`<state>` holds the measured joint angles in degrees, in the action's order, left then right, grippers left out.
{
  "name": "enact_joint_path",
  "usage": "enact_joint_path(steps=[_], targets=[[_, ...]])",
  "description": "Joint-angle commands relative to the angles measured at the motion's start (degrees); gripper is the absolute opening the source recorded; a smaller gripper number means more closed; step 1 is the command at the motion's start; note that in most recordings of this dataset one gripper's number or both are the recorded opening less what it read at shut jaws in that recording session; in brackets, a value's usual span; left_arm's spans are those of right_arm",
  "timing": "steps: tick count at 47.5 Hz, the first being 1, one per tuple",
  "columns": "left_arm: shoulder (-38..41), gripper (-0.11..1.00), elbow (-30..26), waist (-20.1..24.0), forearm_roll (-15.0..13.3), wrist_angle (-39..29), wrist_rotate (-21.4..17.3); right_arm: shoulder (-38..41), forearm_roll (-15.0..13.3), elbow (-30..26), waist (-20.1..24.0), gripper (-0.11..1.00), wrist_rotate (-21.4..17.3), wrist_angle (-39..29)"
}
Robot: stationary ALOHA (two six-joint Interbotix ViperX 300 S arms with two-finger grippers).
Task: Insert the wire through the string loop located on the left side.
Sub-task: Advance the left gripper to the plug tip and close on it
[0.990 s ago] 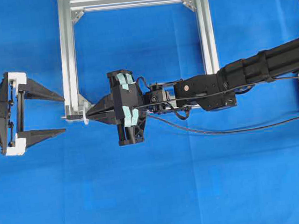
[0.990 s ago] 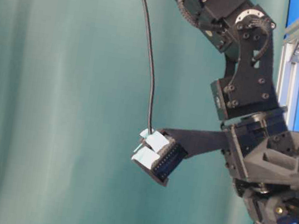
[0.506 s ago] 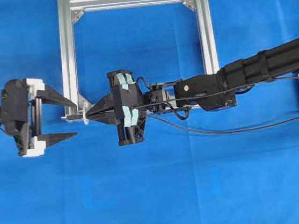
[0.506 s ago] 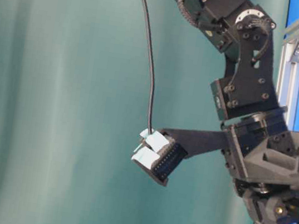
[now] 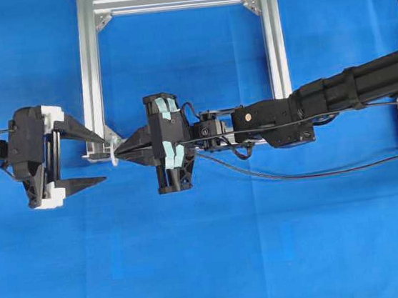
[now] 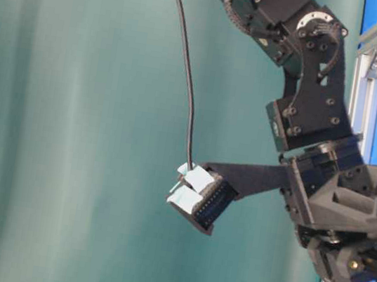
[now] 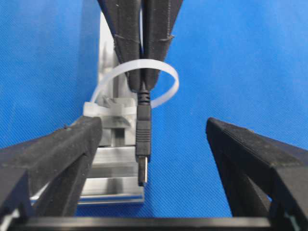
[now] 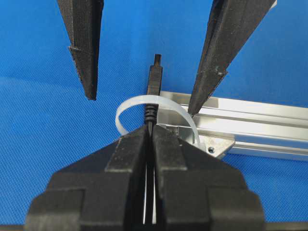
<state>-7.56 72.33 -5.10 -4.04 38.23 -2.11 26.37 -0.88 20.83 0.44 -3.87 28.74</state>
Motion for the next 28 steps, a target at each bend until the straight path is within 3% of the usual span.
enact_joint_path(steps=[1,28], targets=[[-0.53,0.9,-0.44,-0.18,0.09,0.53,-0.09,-1.32,0.18,-0.7,0.0,0.0,-0.09,0.26],[-0.53,0.9,-0.97,-0.18,0.09,0.53,-0.09,-1.32,0.18,-0.79,0.0,0.0,0.0,0.44]])
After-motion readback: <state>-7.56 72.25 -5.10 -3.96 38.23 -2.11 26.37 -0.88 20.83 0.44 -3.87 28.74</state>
